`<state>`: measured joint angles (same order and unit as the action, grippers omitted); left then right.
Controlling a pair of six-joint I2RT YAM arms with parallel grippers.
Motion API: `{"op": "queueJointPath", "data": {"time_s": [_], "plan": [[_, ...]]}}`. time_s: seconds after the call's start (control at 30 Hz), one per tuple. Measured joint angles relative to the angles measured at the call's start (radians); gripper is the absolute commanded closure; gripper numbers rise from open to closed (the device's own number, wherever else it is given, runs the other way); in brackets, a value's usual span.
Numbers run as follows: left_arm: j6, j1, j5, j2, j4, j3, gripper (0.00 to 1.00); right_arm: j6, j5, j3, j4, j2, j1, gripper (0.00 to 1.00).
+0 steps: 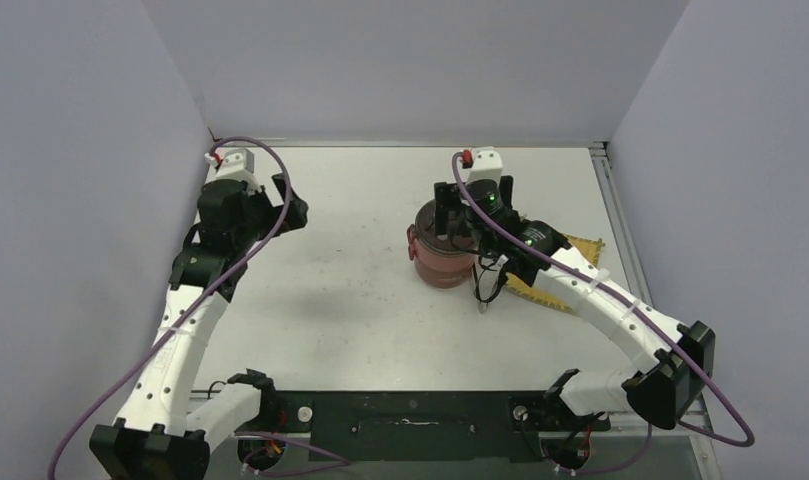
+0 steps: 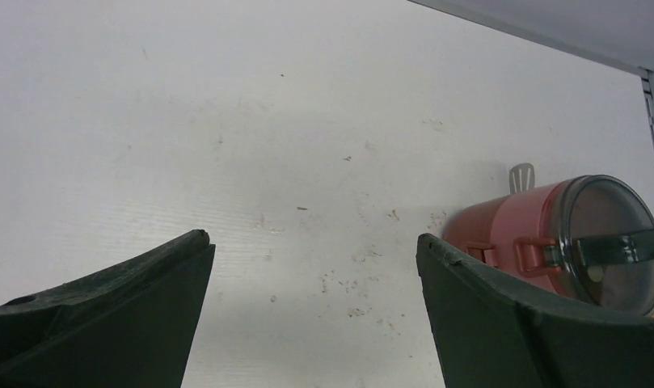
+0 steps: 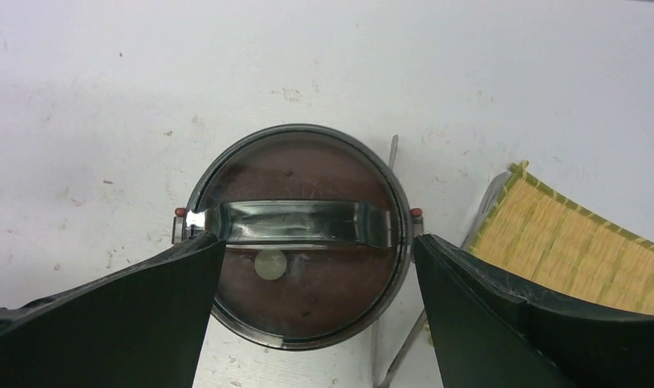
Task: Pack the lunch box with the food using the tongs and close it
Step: Reset both arms
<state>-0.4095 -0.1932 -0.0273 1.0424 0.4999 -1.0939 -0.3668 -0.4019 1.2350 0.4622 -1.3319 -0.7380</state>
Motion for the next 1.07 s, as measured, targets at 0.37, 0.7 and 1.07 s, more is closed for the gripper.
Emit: {"op": "queueJointPath", "data": {"time_s": [0.37, 0.7, 1.07], "plan": [[0.08, 0.114, -0.1, -0.235, -0.037, 0.221, 0.04, 0.068, 0.091, -0.074, -0.049, 0.211, 0.275, 0.1], [0.109, 0.114, -0.213, -0.419, -0.105, 0.323, 0.04, 0.101, 0.156, -0.515, -0.278, 0.512, 0.534, 0.1], [0.127, 0.114, -0.227, -0.466, -0.138, 0.352, 0.04, 0.121, 0.14, -0.643, -0.458, 0.638, 0.534, 0.1]]}}
